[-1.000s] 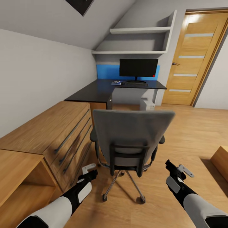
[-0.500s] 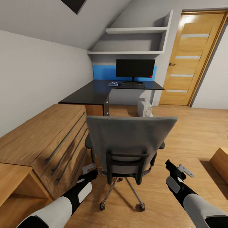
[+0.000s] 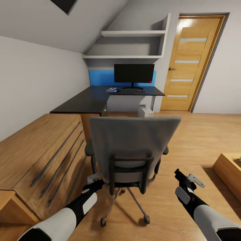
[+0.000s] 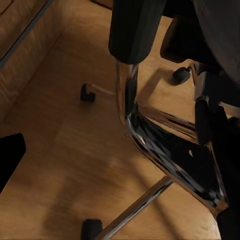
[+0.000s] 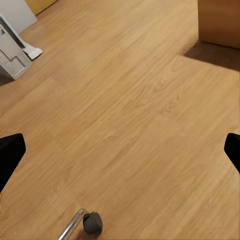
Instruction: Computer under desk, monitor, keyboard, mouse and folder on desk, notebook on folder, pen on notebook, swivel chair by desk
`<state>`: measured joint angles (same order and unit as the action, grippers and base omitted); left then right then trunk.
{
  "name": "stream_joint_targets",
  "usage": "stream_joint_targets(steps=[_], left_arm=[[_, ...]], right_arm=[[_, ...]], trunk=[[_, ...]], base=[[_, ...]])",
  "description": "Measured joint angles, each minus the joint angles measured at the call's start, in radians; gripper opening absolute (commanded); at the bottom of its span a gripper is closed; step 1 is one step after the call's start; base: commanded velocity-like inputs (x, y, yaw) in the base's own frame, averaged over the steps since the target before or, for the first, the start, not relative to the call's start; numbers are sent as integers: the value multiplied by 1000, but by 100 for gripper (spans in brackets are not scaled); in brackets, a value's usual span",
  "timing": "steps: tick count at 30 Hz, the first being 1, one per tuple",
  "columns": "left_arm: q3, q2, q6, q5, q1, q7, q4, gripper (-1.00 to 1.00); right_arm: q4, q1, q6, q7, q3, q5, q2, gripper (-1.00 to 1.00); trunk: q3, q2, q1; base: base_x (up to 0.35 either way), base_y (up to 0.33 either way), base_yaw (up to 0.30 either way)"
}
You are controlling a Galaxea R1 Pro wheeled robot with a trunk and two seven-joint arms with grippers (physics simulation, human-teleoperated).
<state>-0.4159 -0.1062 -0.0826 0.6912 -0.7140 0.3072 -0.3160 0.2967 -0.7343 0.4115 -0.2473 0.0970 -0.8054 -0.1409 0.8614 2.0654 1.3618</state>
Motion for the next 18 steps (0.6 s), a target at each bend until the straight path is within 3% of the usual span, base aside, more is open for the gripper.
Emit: stream_joint_targets(steps=[7, 18], left_arm=[[0, 0, 0, 0, 0, 0, 0, 100], [0, -1, 1, -1, 0, 0, 0, 100]], right_arm=[[-1, 0, 0, 1, 2, 2, 1, 100], [-1, 0, 0, 2, 2, 3, 1, 100]], trunk=[[-2, 0, 1], [-13, 0, 1]], base=[[50, 0, -54], [1, 0, -164]])
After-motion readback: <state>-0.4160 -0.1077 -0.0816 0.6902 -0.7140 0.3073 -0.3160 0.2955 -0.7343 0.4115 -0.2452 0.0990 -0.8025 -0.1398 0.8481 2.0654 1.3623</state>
